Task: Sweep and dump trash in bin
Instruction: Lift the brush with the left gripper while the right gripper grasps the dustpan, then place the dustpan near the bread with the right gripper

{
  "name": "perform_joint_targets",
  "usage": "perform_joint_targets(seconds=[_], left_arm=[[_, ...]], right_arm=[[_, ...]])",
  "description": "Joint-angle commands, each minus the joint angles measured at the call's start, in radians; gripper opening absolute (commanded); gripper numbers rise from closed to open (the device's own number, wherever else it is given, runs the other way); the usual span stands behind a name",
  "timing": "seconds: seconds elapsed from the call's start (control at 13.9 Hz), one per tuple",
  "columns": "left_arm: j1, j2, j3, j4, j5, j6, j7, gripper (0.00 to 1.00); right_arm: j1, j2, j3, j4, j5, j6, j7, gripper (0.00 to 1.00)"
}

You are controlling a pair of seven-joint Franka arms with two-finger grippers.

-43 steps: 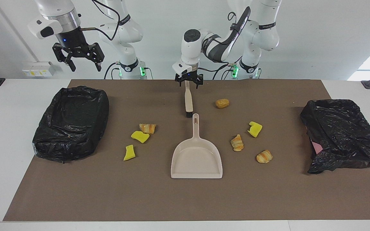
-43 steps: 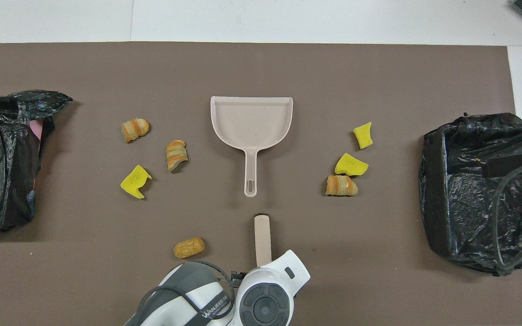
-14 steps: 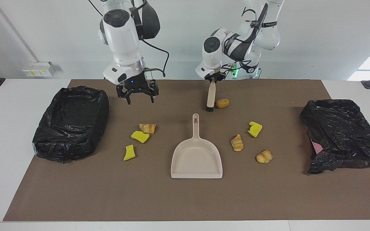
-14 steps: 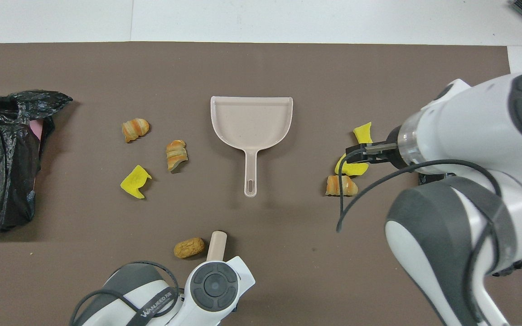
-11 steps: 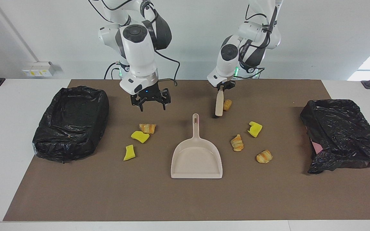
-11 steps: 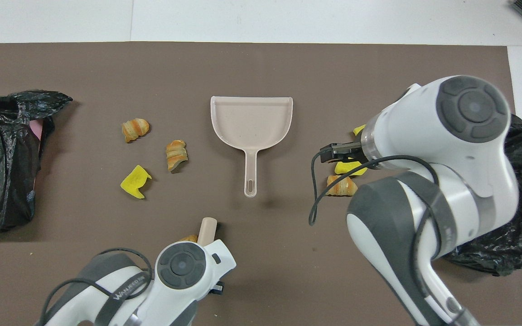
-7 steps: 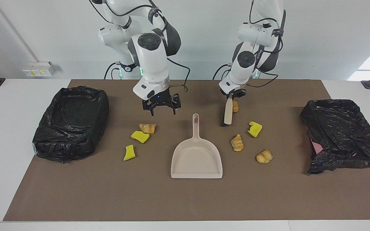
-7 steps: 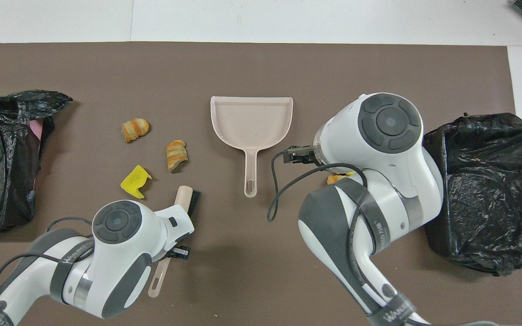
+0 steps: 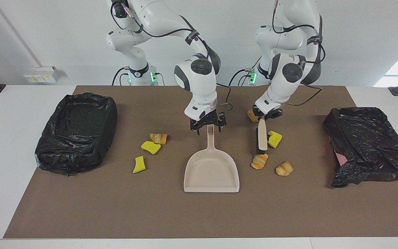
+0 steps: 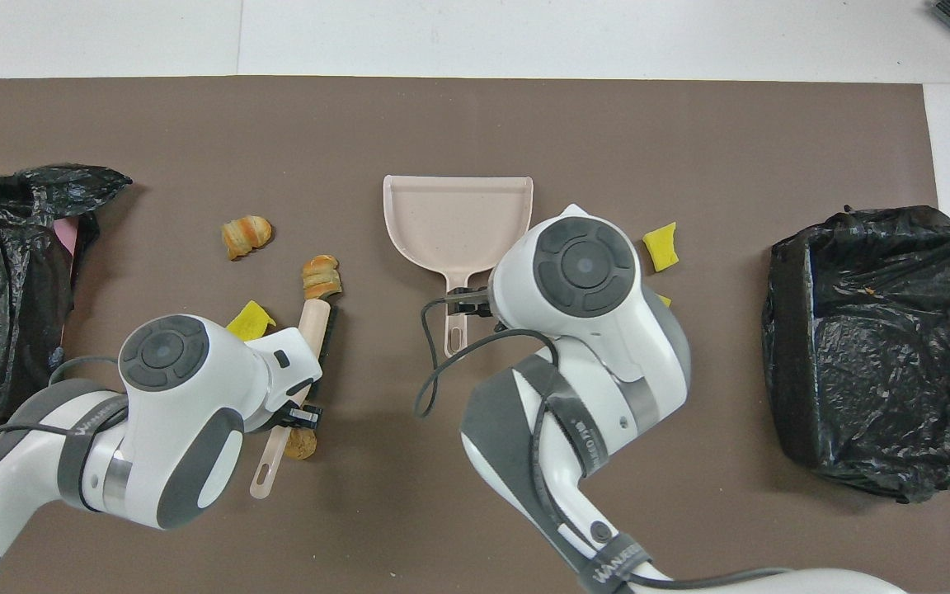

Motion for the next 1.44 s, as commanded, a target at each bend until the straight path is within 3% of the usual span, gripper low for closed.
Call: perform_joint_targets(seconds=[0.0, 0.14, 0.22, 0.36, 0.43, 0.57, 0.72, 0.86, 1.15, 1.36], left_arm=[[0.032, -0.069, -0.009, 0.01, 0.015, -0.123, 0.11, 0.0], [0.053, -0.109, -0.009, 0.002, 0.015, -0.236, 0.277, 0.0], [0.053, -0.122, -0.011, 0.002, 0.015, -0.276, 0.323, 0.0], [0.041, -0.146, -0.011, -0.022, 0.015, -0.334, 0.426, 0.0], [0.039, -0.16, -0.012, -0.027, 0.015, -0.376, 0.486, 0.0], [-0.018, -0.22, -0.02, -0.092, 0.014, -0.423, 0.515, 0.0], [-0.08, -0.322, -0.02, -0.218, 0.014, -0.392, 0.515, 0.0], [-0.143, -0.35, -0.019, -0.299, 0.014, -0.333, 0.506, 0.0], [-0.12, -0.324, -0.012, -0.376, 0.014, -0.155, 0.52, 0.0], [0.025, -0.255, -0.011, -0.34, 0.015, -0.06, 0.621, 0.0]], right_arm=[[-0.015, 0.037, 0.002, 0.027, -0.008, 0.049, 0.008, 1.0], [-0.022, 0.04, 0.002, 0.022, -0.008, 0.051, -0.001, 1.0], [-0.02, 0.04, 0.002, 0.019, -0.008, 0.051, -0.003, 0.82], [-0.02, 0.038, 0.002, 0.008, -0.008, 0.032, -0.003, 0.19], [-0.019, 0.035, 0.002, -0.002, -0.007, 0.031, -0.003, 0.04], [-0.019, 0.034, 0.002, 0.004, -0.001, 0.006, 0.005, 0.0], [-0.031, 0.035, 0.002, 0.013, 0.004, -0.018, -0.015, 0.0], [-0.049, 0.031, 0.004, 0.011, 0.018, -0.02, -0.177, 0.0], [-0.127, -0.061, 0.002, 0.005, 0.015, -0.153, -0.488, 0.0], [-0.178, -0.137, 0.002, -0.004, 0.013, -0.3, -0.774, 0.0]])
